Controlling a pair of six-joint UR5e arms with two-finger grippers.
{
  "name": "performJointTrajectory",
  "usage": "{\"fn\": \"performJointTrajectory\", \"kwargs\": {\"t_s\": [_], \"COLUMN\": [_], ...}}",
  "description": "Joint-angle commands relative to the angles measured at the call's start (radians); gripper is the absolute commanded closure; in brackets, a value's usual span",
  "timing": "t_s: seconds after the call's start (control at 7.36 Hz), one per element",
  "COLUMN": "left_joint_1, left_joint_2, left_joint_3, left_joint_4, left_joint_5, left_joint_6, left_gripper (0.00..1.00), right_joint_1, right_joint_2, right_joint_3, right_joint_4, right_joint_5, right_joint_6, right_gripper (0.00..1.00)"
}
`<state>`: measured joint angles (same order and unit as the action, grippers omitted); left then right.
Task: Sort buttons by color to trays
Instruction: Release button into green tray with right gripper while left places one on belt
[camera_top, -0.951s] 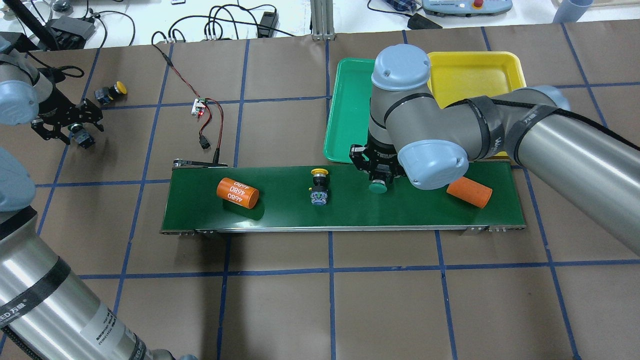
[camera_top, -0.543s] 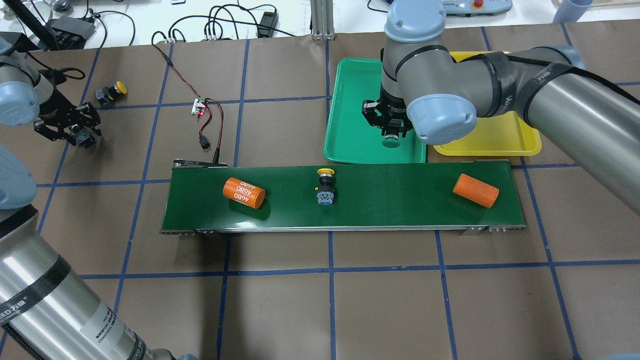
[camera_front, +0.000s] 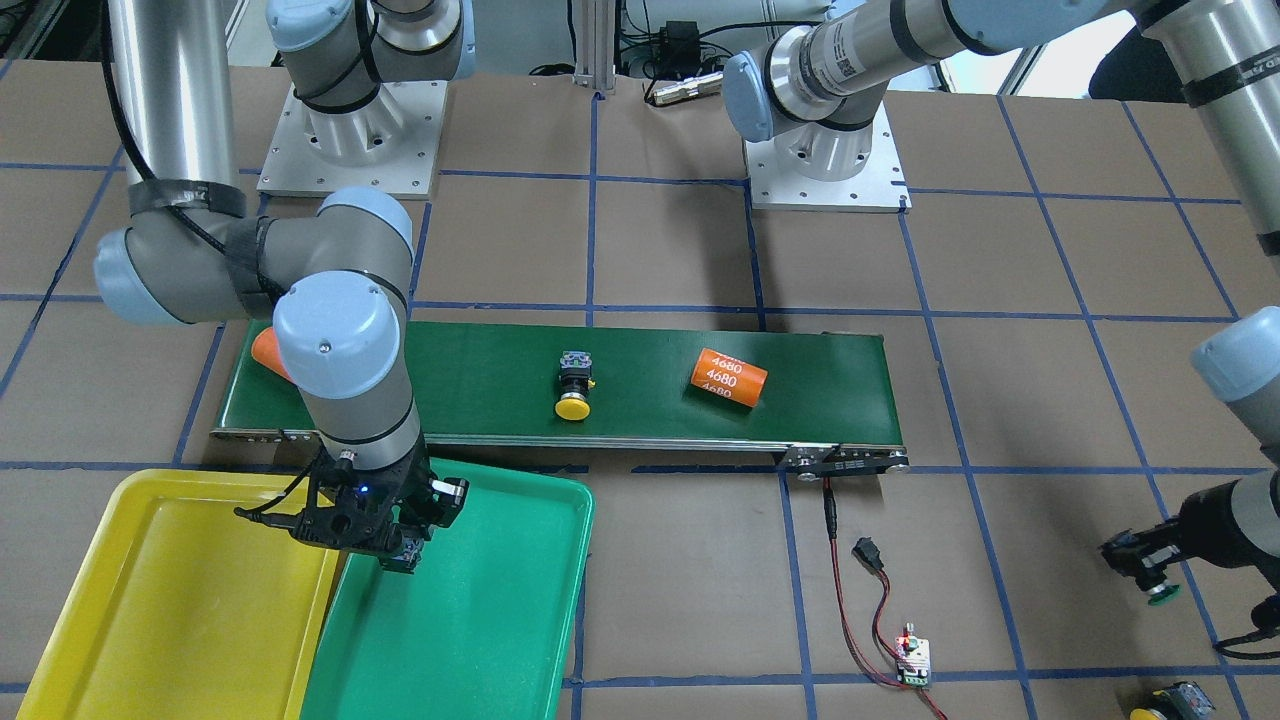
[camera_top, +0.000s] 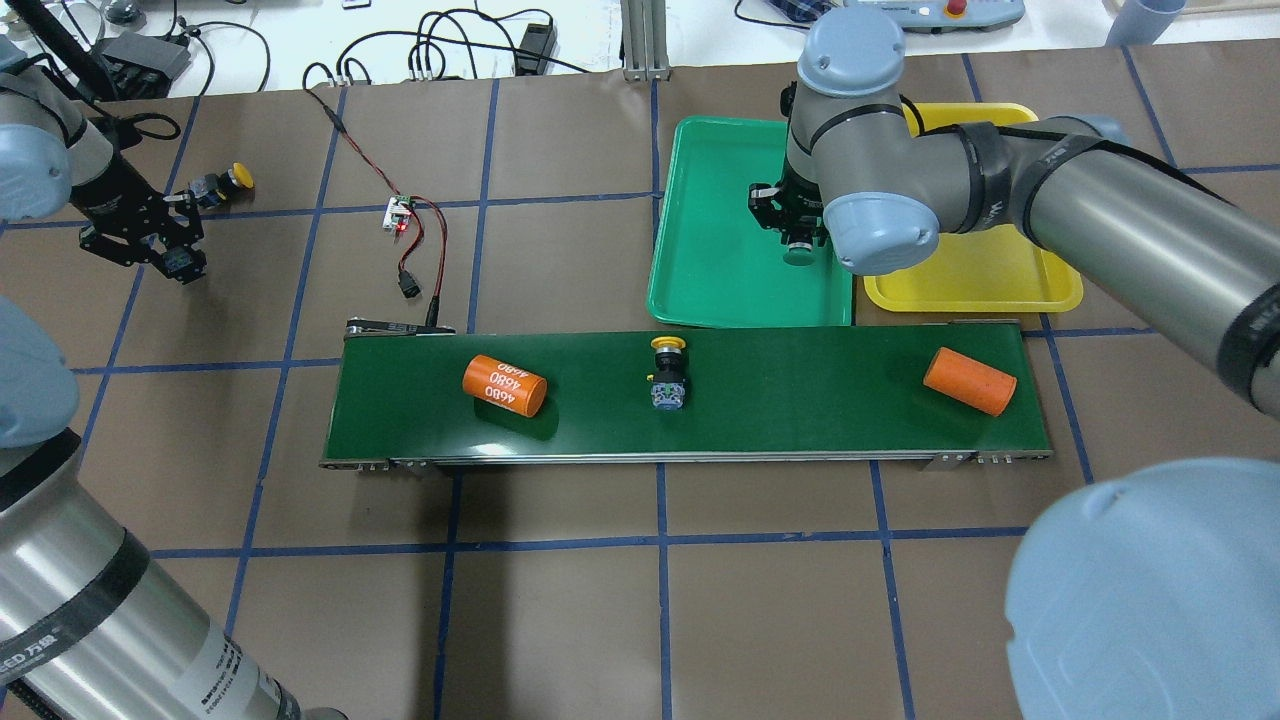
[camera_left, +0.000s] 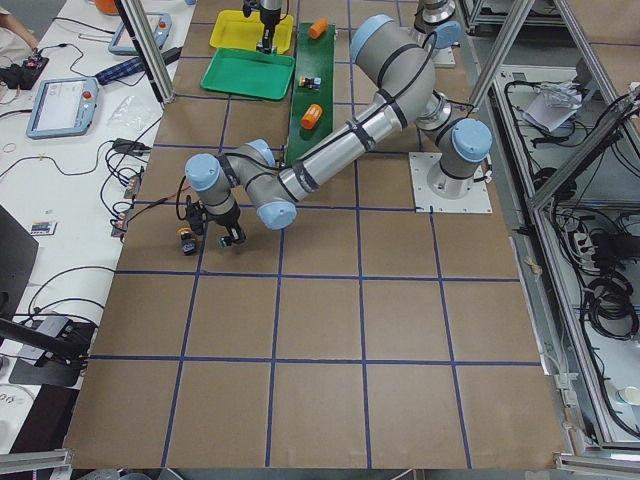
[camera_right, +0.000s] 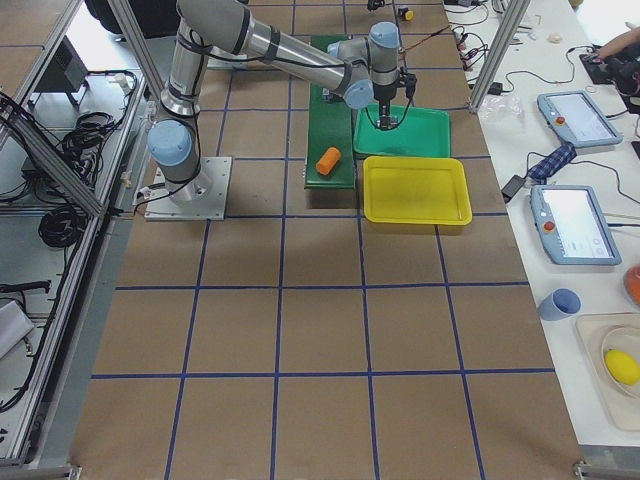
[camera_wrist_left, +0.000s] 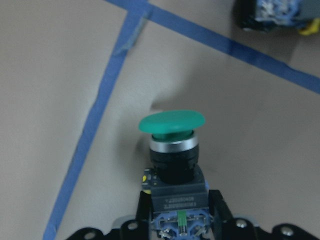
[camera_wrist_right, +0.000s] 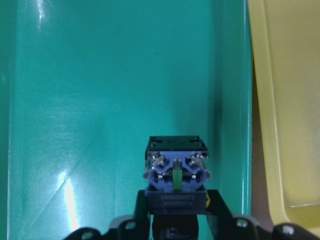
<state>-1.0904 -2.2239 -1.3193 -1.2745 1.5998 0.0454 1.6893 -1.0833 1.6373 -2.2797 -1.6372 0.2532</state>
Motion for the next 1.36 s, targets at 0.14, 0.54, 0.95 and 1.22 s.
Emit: {"fn": "performJointTrajectory", "kwargs": {"t_s": [0.14,0.54,0.95,1.22], "left_joint_1": [-0.139,-0.294,-0.356,-0.358], "left_joint_2": [0.226,0.381,0.433,0.484], "left_joint_3": [-0.209,-0.429,-0.561,-0.615], "left_joint_4": [-0.109,-0.073,0.029,0.038], "left_joint_5": [-0.090,-0.124,-0.120,-0.097], "left_joint_6": [0.083,0.100,0.102,0.103], "left_gripper": [1.00,1.00,0.99,0.89], "right_joint_1": [0.007,0.007,-0.017,-0.020], "right_joint_2": [0.036,-0.047,-0.333,-0.439], "right_joint_3": [0.004,0.022,0.052,0.076], "right_joint_4": [-0.026,0.012,0.406,0.599], "right_joint_5": [0.000,0.022,0.063,0.045], "right_joint_6": [0.003,-0.003,0.000,0.046], "right_gripper": [0.32,0.00,0.00,0.00]}}
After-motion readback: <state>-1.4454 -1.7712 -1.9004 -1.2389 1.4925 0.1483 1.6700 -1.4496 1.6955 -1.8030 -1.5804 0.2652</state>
